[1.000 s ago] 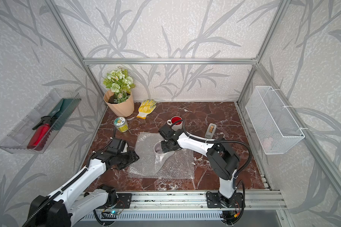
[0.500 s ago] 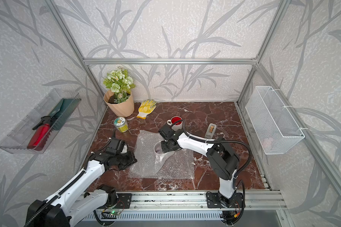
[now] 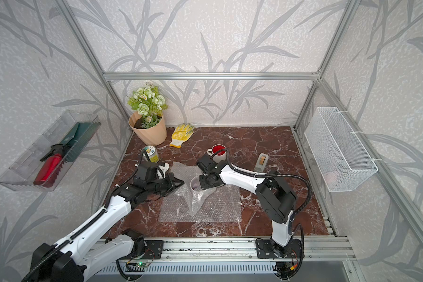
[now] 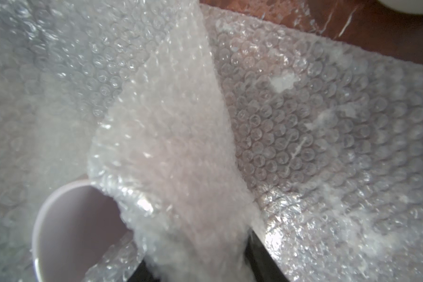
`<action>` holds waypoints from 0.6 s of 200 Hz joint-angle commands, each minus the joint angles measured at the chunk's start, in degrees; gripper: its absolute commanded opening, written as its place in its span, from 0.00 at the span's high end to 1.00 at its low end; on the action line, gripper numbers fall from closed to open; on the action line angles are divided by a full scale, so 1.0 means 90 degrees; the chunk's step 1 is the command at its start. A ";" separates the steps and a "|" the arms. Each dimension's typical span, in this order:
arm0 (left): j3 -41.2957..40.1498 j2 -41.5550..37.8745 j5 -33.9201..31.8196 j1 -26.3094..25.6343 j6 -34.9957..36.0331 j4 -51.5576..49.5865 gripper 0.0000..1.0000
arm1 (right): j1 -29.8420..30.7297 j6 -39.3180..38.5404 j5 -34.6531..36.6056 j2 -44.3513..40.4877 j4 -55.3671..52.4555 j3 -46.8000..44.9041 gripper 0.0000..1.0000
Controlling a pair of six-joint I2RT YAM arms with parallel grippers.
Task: Wrap mugs in bubble wrap
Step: Wrap the mug in bubble wrap.
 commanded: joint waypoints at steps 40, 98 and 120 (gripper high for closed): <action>0.0168 0.1329 -0.0102 -0.0597 -0.1148 0.2815 1.00 | -0.0028 -0.0220 -0.0679 0.0196 0.0441 -0.0365 0.57; 0.0166 0.2347 -0.0285 -0.0657 -0.1049 0.3096 1.00 | -0.0043 -0.0397 -0.0995 0.0051 0.0696 -0.0457 0.56; 0.0264 0.2561 -0.0546 -0.0697 -0.0673 0.2336 1.00 | -0.0046 -0.0534 -0.0782 -0.0188 0.0685 -0.0510 0.54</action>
